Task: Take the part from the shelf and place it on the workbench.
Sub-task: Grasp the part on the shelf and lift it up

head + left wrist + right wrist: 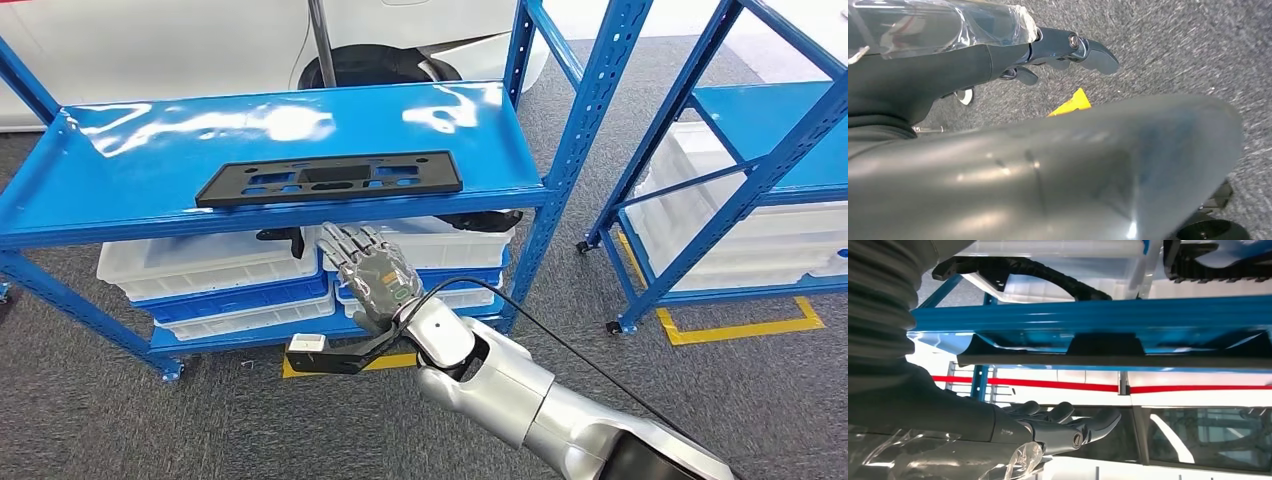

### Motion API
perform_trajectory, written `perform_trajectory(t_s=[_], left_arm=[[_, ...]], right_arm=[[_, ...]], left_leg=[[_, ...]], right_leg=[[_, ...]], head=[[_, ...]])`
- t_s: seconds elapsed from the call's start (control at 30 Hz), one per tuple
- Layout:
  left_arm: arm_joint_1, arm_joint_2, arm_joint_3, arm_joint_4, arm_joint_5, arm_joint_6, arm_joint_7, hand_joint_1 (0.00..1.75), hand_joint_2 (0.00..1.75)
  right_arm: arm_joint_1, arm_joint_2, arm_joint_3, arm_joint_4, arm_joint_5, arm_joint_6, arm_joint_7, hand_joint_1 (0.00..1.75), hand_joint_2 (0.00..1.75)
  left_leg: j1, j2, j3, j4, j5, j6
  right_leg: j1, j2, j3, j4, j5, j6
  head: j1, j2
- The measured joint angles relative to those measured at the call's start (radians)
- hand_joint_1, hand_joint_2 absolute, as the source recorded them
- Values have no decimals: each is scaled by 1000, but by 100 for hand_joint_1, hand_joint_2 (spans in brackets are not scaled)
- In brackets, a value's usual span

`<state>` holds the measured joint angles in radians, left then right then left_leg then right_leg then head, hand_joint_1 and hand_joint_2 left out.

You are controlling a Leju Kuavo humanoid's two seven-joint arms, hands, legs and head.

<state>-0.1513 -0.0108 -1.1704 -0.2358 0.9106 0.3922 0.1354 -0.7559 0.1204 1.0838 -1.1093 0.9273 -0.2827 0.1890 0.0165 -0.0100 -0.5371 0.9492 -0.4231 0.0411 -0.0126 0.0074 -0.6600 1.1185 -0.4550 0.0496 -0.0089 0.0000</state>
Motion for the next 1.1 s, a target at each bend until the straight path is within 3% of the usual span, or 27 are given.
perform_trajectory(t_s=[0.03, 0.1, 0.23, 0.27, 0.33, 0.37, 0.4, 0.43, 0.47, 0.53, 0.57, 0.6, 0.73, 0.8, 0.87, 0.9, 0.93, 0.97, 1.03, 1.1], left_arm=[[0, 0, 0, 0, 0, 0, 0, 0, 0], [-1, 0, 0, 0, 0, 0, 0, 0, 0], [-2, 0, 0, 0, 0, 0, 0, 0, 0], [-3, 0, 0, 0, -1, 0, 0, 0, 0], [-2, 0, 0, 0, -3, 0, 0, 0, 0], [-1, 0, 0, 0, -3, 0, 0, 0, 0], [0, 0, 0, 0, -4, 0, 0, 0, 0], [0, 0, 0, 0, -4, 0, 0, 0, 0], [0, 0, 0, 0, -4, 0, 0, 0, 0], [-1, 0, 0, 0, -4, 0, 0, 0, 0], [-1, 0, 0, 0, -4, 0, 0, 0, 0], [-2, 0, 0, 0, -4, 0, 0, 0, 0], [-1, 0, 0, 0, -4, 0, 0, 0, 0], [-3, 0, 0, 0, -4, 0, 0, 0, 0], [-3, 0, 0, 0, -4, 0, 0, 0, 0], [-3, 0, 0, 0, -4, 0, 0, 0, 0], [-2, 0, 0, 0, -4, 0, 0, 0, 0], [-1, 0, 0, 0, -4, 0, 0, 0, 0], [-2, 0, -1, 0, -4, 0, 0, 0, 0], [-3, 0, -1, 0, -4, 0, 0, 0, 0]], right_arm=[[-1, 0, 0, 0, 0, 0, 0, 0, 175], [-1, 0, 0, 0, 0, 0, 0, 0, 175], [-3, -1, 1, 0, -1, 0, 1, 0, 175], [-4, -1, 1, -1, -1, 1, 1, 0, 175], [-4, 0, 1, -1, 0, 3, 1, 0, 175], [-3, 0, 2, -1, 0, 4, 1, 0, 175], [-3, 0, 2, -1, 0, 5, 1, 0, 175], [-2, 0, 2, -1, -1, 6, 1, 0, 175], [-2, 0, 2, -1, -1, 7, 1, 0, 175], [-3, 0, 2, -1, -2, 8, 0, 0, 175], [-4, 0, 2, -1, -3, 8, 0, 0, 175], [-4, -1, 2, -1, -4, 8, 0, 0, 175], [-5, 0, 2, -1, -6, 8, -1, 0, 175], [-6, 0, 2, -1, -6, 8, -1, 0, 175], [-4, -2, 2, -1, -6, 8, -1, 0, 175], [-3, -3, 2, -1, -6, 8, -1, 0, 175], [-2, -4, 2, -1, -6, 8, -1, 0, 175], [-1, -5, 2, 0, -6, 8, -1, 0, 175], [-2, -6, 2, 0, -6, 8, -2, 0, 175], [-3, -5, 3, 0, -6, 8, -3, 0, 175]], left_leg=[[-3, -1, 5, 1, -6, -5], [-7, -1, 8, 1, -13, -15], [-2, 3, 0, 23, -36, -36], [-1, 3, -22, 66, -57, -40], [0, 4, -98, 209, -114, -47], [0, 4, -139, 277, -132, -49], [0, 4, -166, 314, -133, -50], [0, 4, -173, 309, -111, -49], [0, 4, -158, 261, -72, -47], [-2, 4, -98, 110, 13, -38], [-5, 4, -74, 54, 35, -33], [-8, 4, -61, 22, 43, -29], [-6, 2, -49, 5, 35, -11], [-2, 3, -41, 1, 31, -1], [-2, 3, -34, 1, 26, 6], [-2, 3, -31, 1, 23, 7], [-2, 2, -26, 2, 19, 7], [-2, 1, -20, 2, 15, 5], [-3, -2, -5, 2, 4, -2], [-7, -3, 1, 4, -5, -12]], right_leg=[[1, -1, 32, -72, 31, -3], [5, -1, 64, -144, 50, -10], [5, 2, 70, -153, 43, -34], [3, 2, 73, -155, 43, -40], [2, 1, 77, -155, 38, -48], [3, 2, 79, -155, 35, -50], [4, 2, 83, -155, 32, -51], [4, 4, 88, -155, 28, -51], [4, 5, 95, -155, 23, -49], [6, 8, 110, -155, 12, -43], [8, 8, 113, -154, 8, -40], [9, 9, 114, -154, 4, -36], [9, 7, 111, -139, -14, -16], [7, 4, 66, -44, -62, -7], [5, 4, -14, 102, -116, 0], [4, 3, -44, 148, -124, 1], [3, 3, -57, 156, -109, 2], [2, 2, -47, 119, -74, 2], [1, 0, 15, -28, 10, -1], [2, -1, 61, -130, 46, -8]], head=[[0, 0], [-1, 0], [-2, 0], [-3, 0], [-5, 0], [-5, 0], [-5, 0], [-5, 0], [-5, 0], [-5, 0], [-5, 0], [-5, 0], [-5, 0], [-4, 0], [-4, 0], [-4, 0], [-3, 0], [-3, 0], [-3, 0], [-3, 0]])
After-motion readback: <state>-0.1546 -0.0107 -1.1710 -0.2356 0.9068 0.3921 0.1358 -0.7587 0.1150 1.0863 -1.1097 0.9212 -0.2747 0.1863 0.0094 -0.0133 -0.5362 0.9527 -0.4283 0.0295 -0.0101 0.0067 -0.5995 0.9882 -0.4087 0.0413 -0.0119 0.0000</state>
